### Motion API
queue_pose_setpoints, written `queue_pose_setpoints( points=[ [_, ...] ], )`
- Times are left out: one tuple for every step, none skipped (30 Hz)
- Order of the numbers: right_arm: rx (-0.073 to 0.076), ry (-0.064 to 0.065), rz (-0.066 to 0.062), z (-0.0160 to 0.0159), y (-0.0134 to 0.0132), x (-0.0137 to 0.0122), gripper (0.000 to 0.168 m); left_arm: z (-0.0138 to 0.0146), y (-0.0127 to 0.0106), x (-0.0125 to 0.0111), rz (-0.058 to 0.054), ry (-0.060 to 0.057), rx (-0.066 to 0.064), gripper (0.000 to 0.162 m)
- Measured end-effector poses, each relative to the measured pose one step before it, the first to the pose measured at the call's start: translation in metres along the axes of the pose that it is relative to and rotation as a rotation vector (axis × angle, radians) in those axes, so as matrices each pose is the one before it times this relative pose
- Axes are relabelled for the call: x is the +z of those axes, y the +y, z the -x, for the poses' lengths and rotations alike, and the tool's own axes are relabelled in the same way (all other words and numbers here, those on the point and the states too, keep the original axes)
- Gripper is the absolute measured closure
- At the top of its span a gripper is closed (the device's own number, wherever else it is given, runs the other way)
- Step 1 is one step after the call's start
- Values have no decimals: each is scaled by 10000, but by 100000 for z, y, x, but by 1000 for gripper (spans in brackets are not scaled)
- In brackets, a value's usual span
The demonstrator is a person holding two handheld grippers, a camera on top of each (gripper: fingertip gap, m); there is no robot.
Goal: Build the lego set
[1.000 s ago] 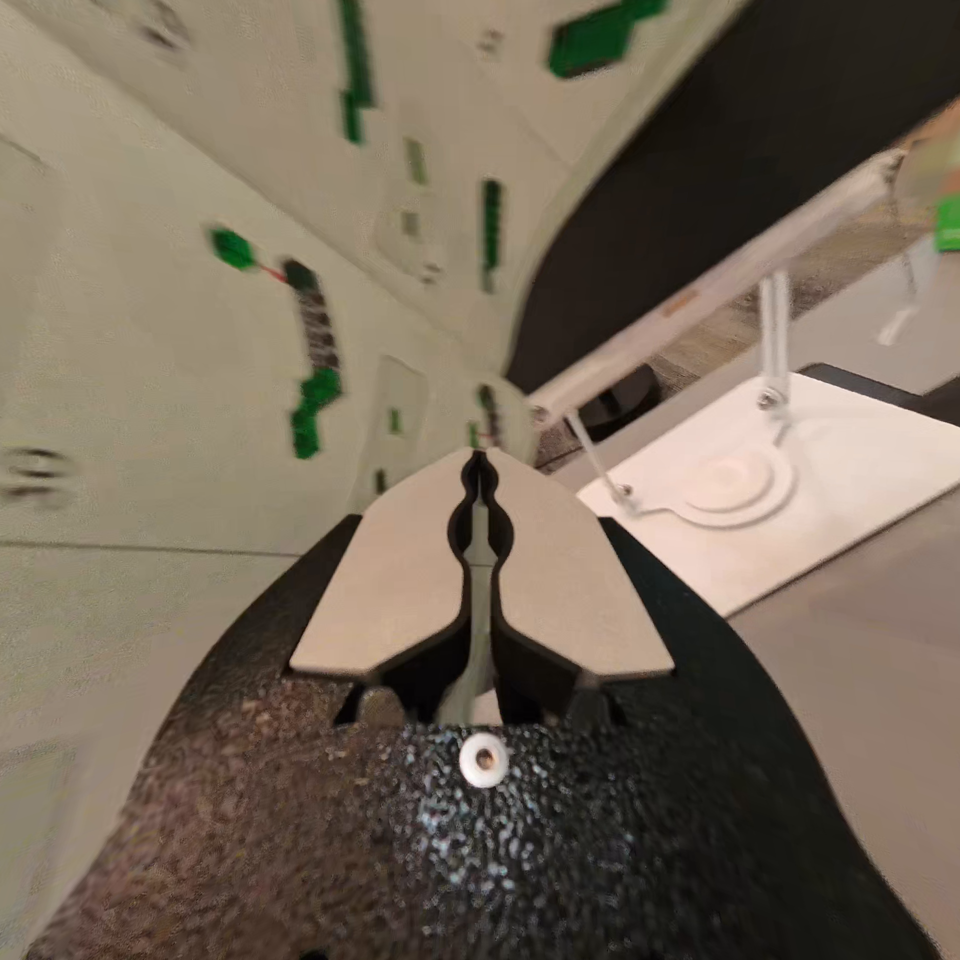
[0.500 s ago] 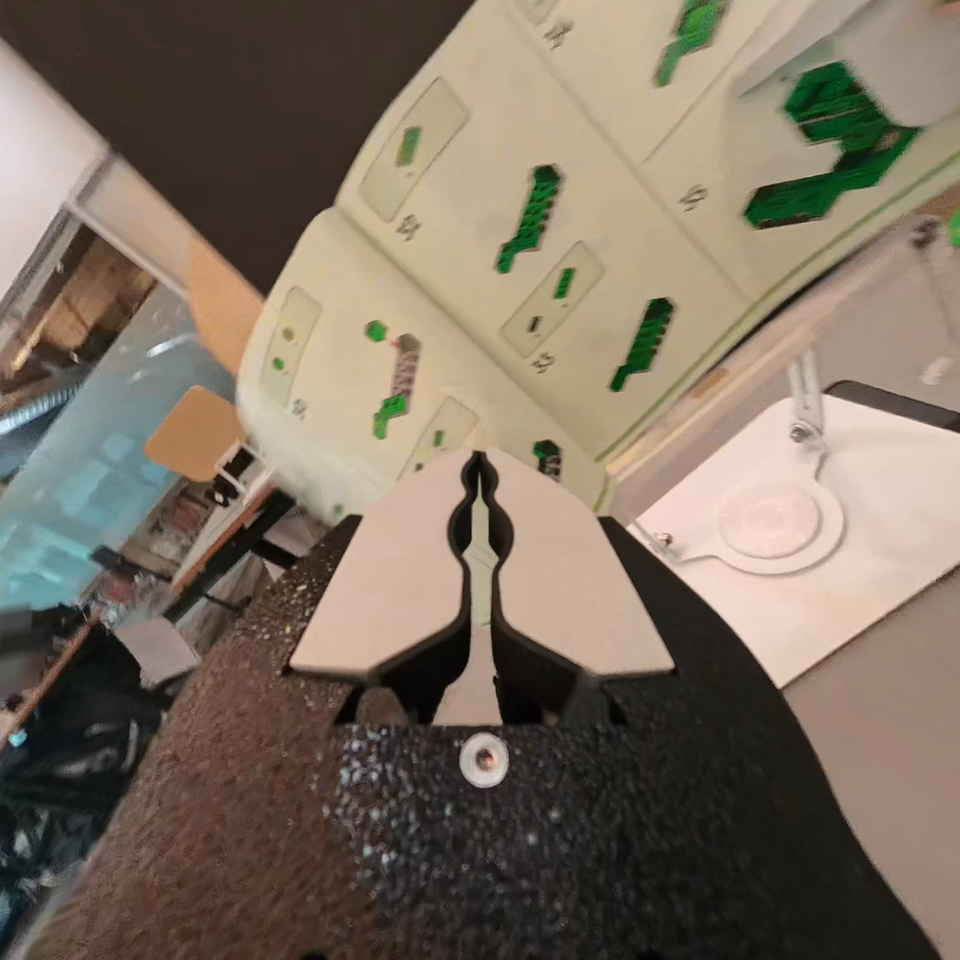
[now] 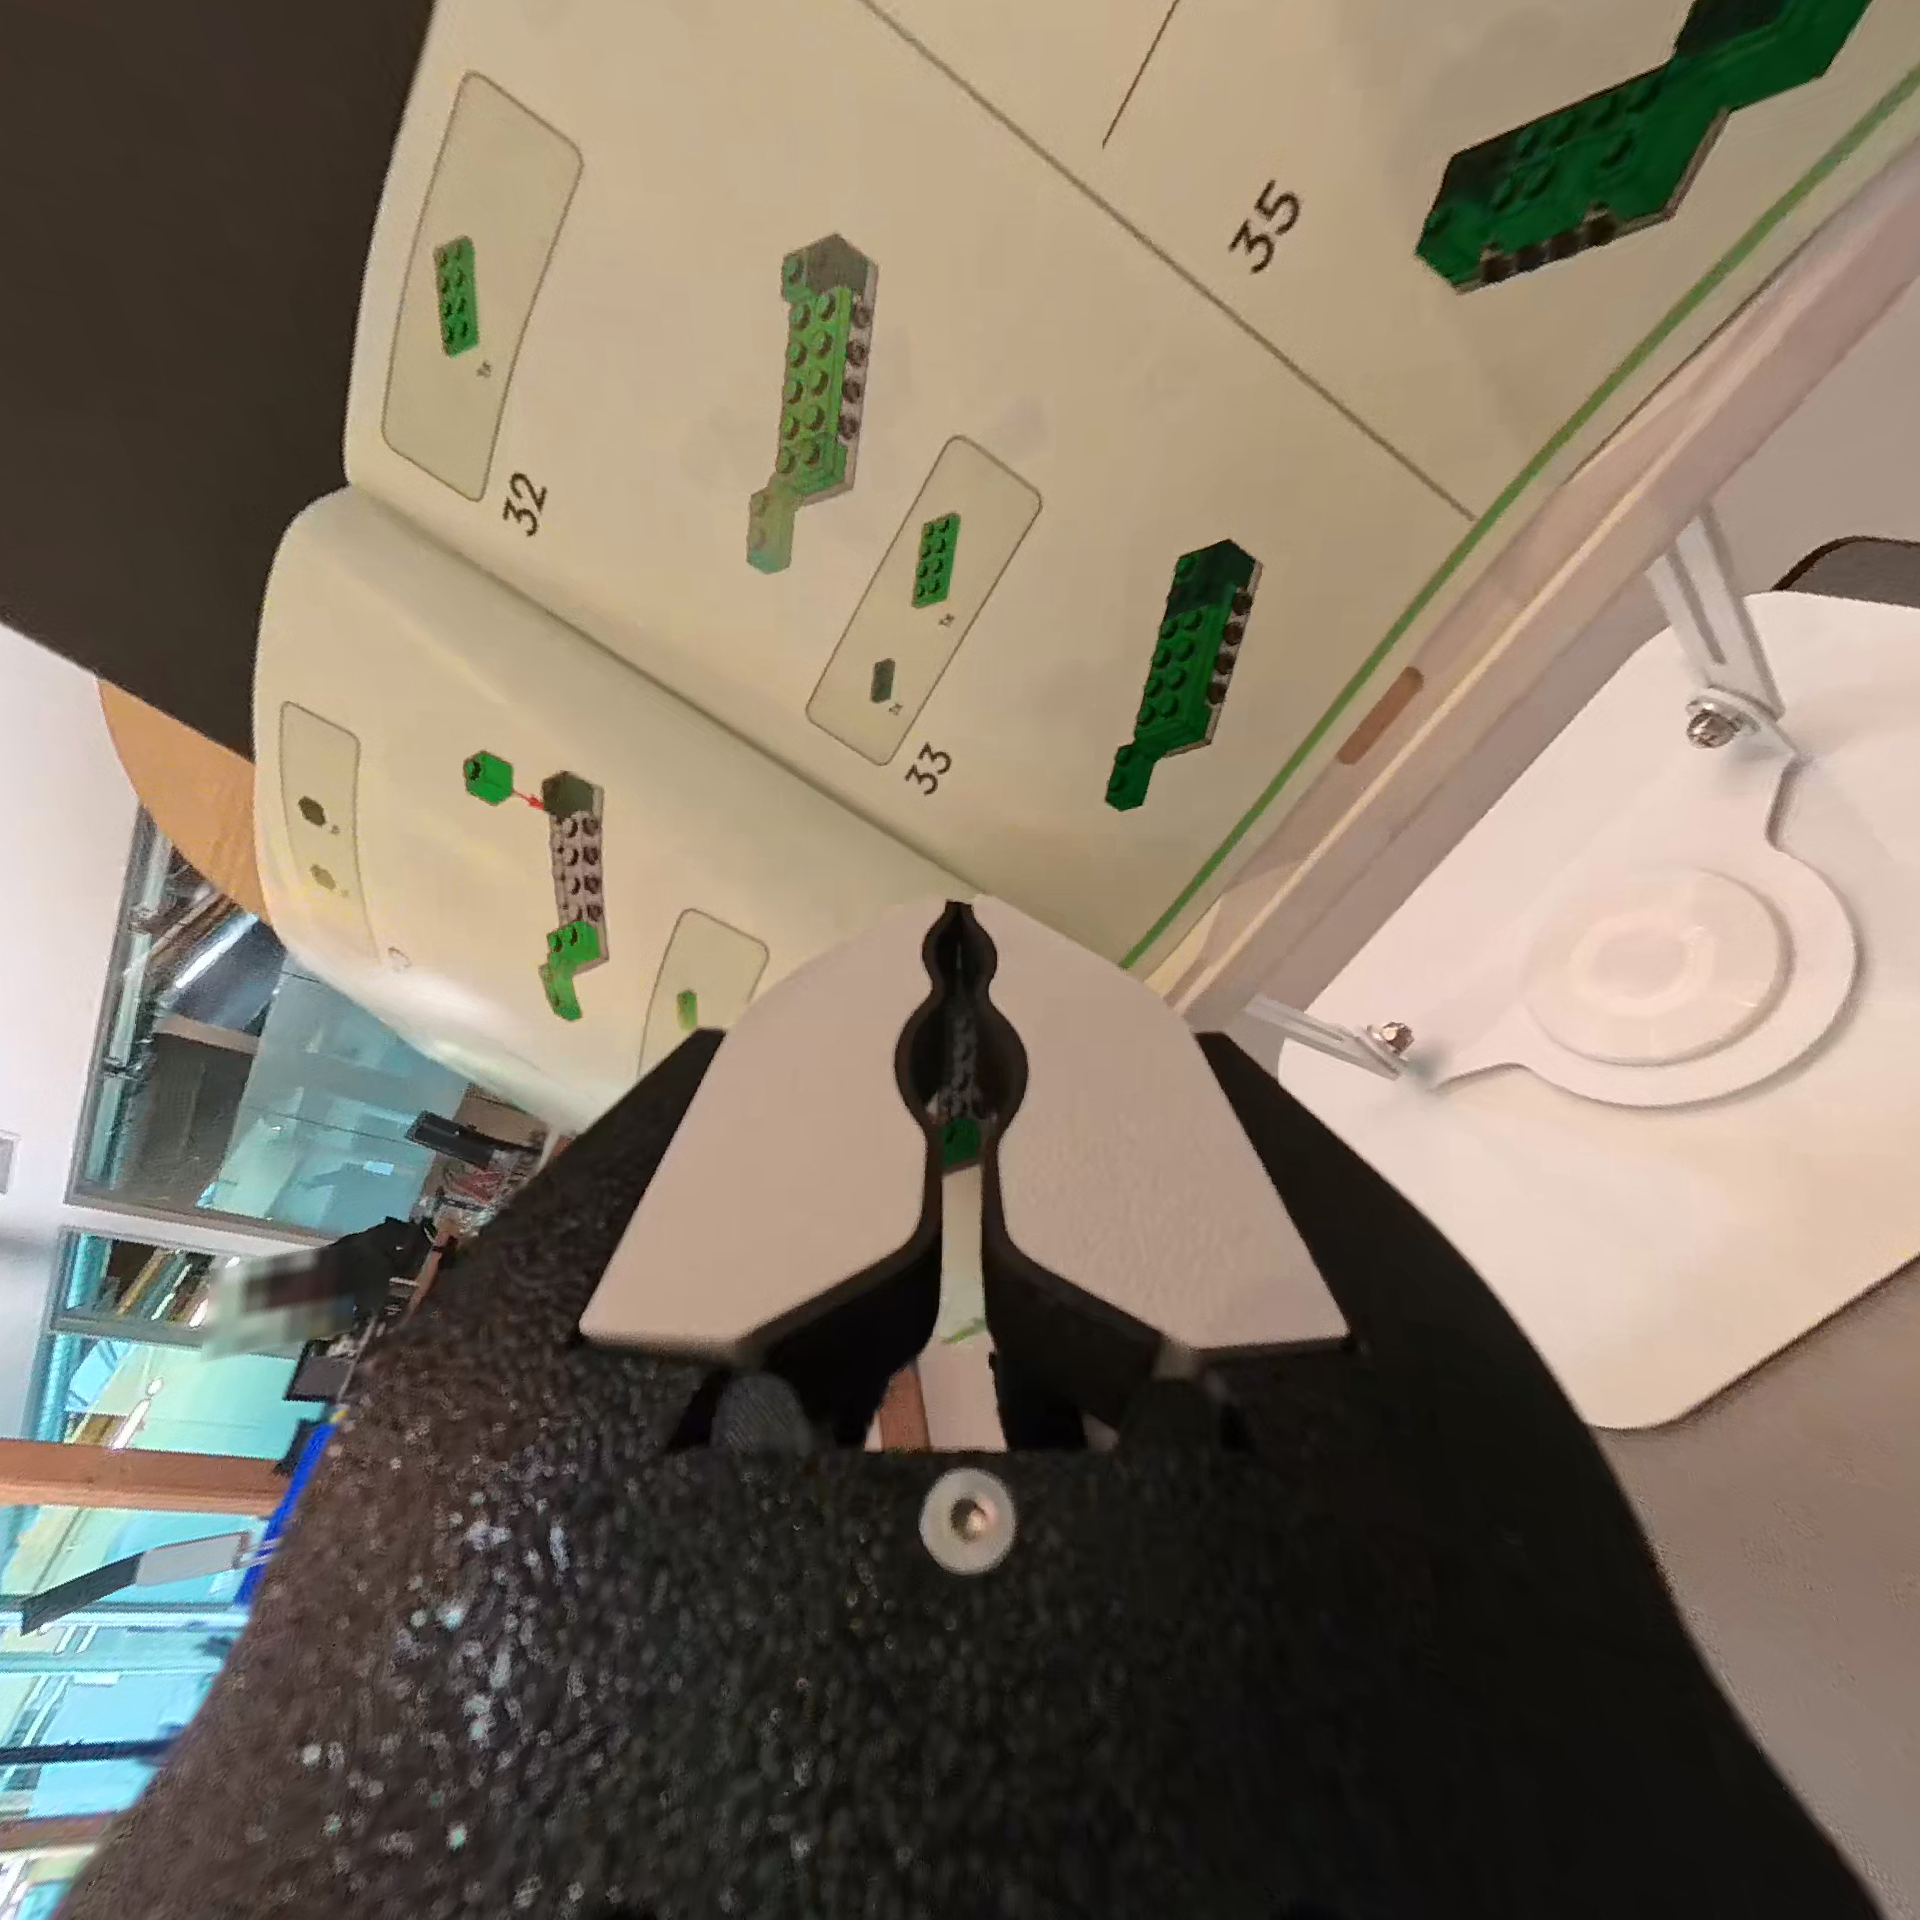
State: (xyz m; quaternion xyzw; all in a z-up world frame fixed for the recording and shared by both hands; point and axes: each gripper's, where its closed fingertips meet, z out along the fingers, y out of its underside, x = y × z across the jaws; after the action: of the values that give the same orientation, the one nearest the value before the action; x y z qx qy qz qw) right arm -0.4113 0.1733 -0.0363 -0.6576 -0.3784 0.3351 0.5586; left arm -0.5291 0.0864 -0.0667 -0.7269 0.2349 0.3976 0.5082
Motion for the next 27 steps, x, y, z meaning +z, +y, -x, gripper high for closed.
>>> queue_pose_setpoints(
  points=[
    [-424, 425, -23, -370, -92, -317, 132, 84, -40, 98, 39, -15, 105, 162],
    [-462, 487, 0, -465, -50, -346, 129, 58, -70, 69, 19, 6, 38, 162],
    [-468, 477, 8, -467, -17, -346, 125, 0, -90, 62, 3, 54, -21, 162],
    [-425, 479, -29, -508, -55, -347, 123, 19, -82, 63, 6, 45, -51, 162],
    [-411, 454, -59, -504, -67, -327, 120, 44, -57, 54, 14, 43, -65, 162],
    [-412, 474, -31, -575, -31, -293, 117, 58, -85, 15, 2, 24, -91, 162],
    [-368, 329, -65, -420, -61, -245, 116, 82, -131, -43, -27, 0, -104, 162],
    [-258, 144, -72, -194, -38, -202, 116, 76, -134, -109, -45, -7, -102, 162],
    [-165, 145, -40, -211, 22, -167, 116, 77, -160, -185, -80, -28, -109, 162],
    [-140, 82, -20, -138, 73, -115, 116, 52, -146, -231, -99, -22, -107, 162],
    [-76, 79, 38, -163, 164, -104, 116, 66, -58, -298, -86, -40, -111, 162],
    [0, 25, 29, -121, 125, -145, 116, 141, 26, -395, -74, -96, -147, 162],
    [69, 24, -30, -144, -9, -253, 116, 161, 45, -499, -99, -84, -193, 162],
    [122, 11, -87, -147, -139, -378, 117, 171, 67, -604, -129, -59, -256, 162],
    [186, 17, -128, -154, -282, -508, 117, 292, 98, -732, -131, -93, -325, 162],
    [245, -5, -187, -121, -457, -674, 117, 364, 79, -871, -153, -86, -368, 162],
    [311, -9, -211, -108, -588, -846, 117, 451, 87, -1056, -170, -91, -419, 162],
    [421, -67, -230, 9, -686, -1046, 118, 483, 65, -1220, -202, -101, -532, 162],
    [539, -211, -274, 307, -772, -1235, 119, 322, 17, -1393, -259, -9, -605, 162],
    [619, -284, -297, 559, -749, -1380, 119, 221, 5, -1509, -282, 21, -608, 162],
    [612, -296, -331, 776, -638, -1473, 119, 167, 60, -1576, -277, -27, -597, 162],
    [581, -272, -310, 945, -380, -1535, 119, -42, 109, -1592, -289, 12, -566, 162],
    [539, -291, -272, 1138, -16, -1526, 120, -322, 167, -1549, -294, 76, -483, 162],
    [439, -402, -240, 1438, 341, -1429, 121, -425, 359, -1486, -216, 39, -307, 158],
    [338, -414, -183, 1574, 733, -1305, 122, -373, 597, -1397, -76, -67, -159, 157],
    [247, -381, -85, 1615, 1153, -1168, 122, -522, 721, -1312, -6, 11, -63, 157],
    [56, -404, 45, 1637, 1515, -1015, 121, -929, 770, -1274, 52, 295, -16, 156]
  ],
)
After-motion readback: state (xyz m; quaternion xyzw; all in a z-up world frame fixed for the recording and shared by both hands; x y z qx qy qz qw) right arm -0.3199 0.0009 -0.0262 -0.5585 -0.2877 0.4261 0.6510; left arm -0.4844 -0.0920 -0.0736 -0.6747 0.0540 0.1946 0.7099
